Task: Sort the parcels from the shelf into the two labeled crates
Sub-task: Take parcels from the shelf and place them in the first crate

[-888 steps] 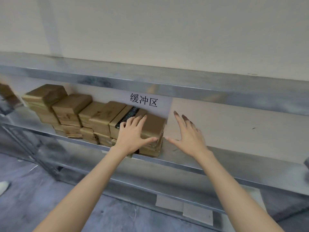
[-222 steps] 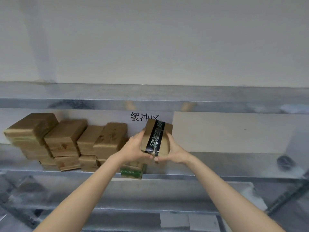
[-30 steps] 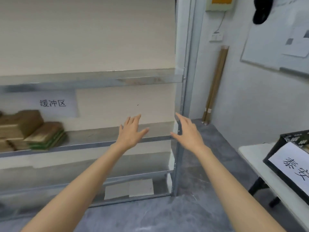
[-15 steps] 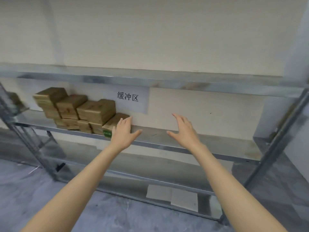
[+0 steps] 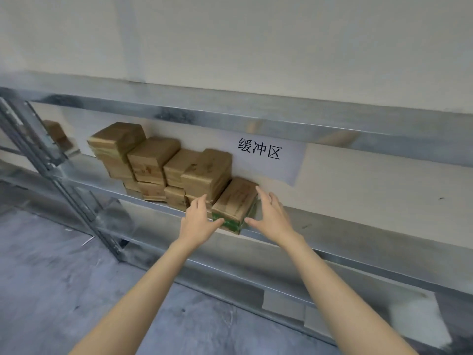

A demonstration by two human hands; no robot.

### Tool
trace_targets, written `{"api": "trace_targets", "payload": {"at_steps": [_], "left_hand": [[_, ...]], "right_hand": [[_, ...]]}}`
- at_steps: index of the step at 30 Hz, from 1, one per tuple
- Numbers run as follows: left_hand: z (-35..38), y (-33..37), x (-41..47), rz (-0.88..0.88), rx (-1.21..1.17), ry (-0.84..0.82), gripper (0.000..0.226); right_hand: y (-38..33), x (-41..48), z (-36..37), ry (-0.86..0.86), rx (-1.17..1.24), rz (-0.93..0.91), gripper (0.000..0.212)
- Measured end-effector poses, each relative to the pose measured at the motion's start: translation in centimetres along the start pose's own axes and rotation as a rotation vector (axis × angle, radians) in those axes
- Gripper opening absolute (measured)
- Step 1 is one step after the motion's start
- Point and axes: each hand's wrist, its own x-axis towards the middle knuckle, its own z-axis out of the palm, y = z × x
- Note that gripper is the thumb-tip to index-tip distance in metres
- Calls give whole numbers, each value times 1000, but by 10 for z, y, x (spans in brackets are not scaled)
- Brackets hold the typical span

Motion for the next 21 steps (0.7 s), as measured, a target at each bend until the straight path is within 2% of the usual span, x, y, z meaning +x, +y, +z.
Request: {"api": "trace_targets", "payload": {"at_steps": [6, 11, 16, 21], "left_hand": [[41, -35, 35, -129, -254, -132, 89], [62, -51, 62, -177, -392, -125, 72], [78, -57, 70, -123, -387, -124, 71], [80, -46, 84, -39, -372, -205, 87]], "right_hand": [[5, 44, 45, -129, -6, 74, 103], [14, 72, 69, -128, 7, 75, 108], [27, 90, 80, -159, 0, 104, 113], [41, 99, 78, -190, 44, 103, 123]]}}
